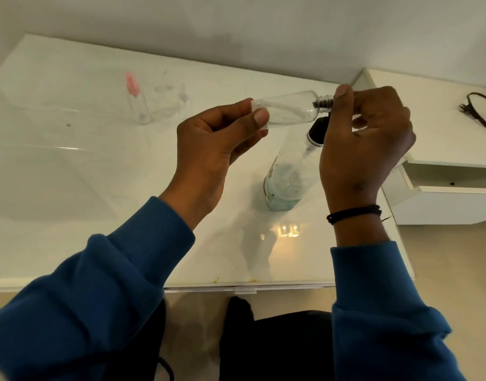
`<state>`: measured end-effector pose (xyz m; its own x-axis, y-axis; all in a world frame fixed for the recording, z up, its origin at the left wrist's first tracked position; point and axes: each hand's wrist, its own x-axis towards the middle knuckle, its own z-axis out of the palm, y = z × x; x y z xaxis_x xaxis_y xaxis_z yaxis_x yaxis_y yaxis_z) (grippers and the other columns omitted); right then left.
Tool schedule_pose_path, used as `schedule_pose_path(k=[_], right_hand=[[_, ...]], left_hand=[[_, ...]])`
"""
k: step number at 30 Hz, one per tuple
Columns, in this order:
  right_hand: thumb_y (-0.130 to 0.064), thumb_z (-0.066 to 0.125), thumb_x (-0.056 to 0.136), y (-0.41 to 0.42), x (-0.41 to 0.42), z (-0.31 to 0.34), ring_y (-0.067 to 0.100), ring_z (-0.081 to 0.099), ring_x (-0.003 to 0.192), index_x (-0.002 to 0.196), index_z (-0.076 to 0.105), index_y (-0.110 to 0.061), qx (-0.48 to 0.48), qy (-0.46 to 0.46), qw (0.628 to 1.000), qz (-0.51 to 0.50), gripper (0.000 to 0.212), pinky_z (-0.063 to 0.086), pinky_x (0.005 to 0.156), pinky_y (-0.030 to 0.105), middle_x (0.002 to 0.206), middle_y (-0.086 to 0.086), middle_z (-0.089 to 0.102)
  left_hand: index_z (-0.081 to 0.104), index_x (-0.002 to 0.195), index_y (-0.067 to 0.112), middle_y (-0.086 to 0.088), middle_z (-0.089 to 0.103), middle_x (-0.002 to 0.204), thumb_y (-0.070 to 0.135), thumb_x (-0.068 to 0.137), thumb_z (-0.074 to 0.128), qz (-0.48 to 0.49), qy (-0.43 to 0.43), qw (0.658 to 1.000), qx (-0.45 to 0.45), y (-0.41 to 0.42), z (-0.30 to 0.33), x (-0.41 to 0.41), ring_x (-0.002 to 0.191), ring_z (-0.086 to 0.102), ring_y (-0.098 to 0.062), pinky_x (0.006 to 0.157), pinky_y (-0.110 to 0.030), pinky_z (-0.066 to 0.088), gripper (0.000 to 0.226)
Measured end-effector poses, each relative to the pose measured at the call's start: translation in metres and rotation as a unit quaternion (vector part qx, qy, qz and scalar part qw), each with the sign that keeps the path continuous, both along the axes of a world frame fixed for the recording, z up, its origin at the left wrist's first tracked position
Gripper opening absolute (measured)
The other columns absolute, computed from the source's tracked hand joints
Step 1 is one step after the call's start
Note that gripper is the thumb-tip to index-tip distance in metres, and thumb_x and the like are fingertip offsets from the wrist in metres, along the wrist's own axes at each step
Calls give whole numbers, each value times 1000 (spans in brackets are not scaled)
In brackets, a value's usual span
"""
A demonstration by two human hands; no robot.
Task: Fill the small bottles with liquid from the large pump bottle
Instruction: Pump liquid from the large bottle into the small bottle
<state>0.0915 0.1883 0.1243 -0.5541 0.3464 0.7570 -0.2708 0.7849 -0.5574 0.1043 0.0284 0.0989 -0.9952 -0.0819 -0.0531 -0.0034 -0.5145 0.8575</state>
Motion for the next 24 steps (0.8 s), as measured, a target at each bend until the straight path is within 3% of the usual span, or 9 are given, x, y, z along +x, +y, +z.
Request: schedule_pose_path(k=[2,7,12,19,24], right_hand=[[-30,62,95,1,1,-3,30,59,72,72,67,-20,-1,-9,1000,7,26,40,66,23,75,-14,56],[-30,61,95,1,0,8,32,60,73,70,60,-32,14,-4,1000,0,24,34,64,18,73,-16,55],[-29,62,95,0,2,-2,30,58,70,70,65,-21,4,-7,1000,4,26,36,64,19,75,-15,55],[-29,61,95,-2,1,7,31,59,72,70,56,-31,15,-3,1000,-5,26,29,69,4,75,-16,55],[-29,61,96,-3,4,-4,30,59,71,70,62,-26,-3,-7,1000,6,25,41,64,25,75,-16,54]], left_hand=[[73,112,0,-14,77,109,3,85,77,1,-2,1000,5,-1,1,0,102,75,-26,88,-31,59,27],[73,112,-1,-14,77,108,3,86,76,-5,3,1000,11,0,-1,0,103,75,-26,89,-33,59,27],[72,113,-2,-15,77,109,3,85,76,2,-1,1000,9,-1,0,0,102,75,-26,89,-33,59,28],[72,114,-2,-14,77,108,3,86,76,0,1,1000,7,0,-1,0,101,75,-26,88,-33,59,29],[73,113,-1,-15,77,107,3,86,77,6,-7,1000,11,0,0,0,100,75,-25,86,-30,59,28]])
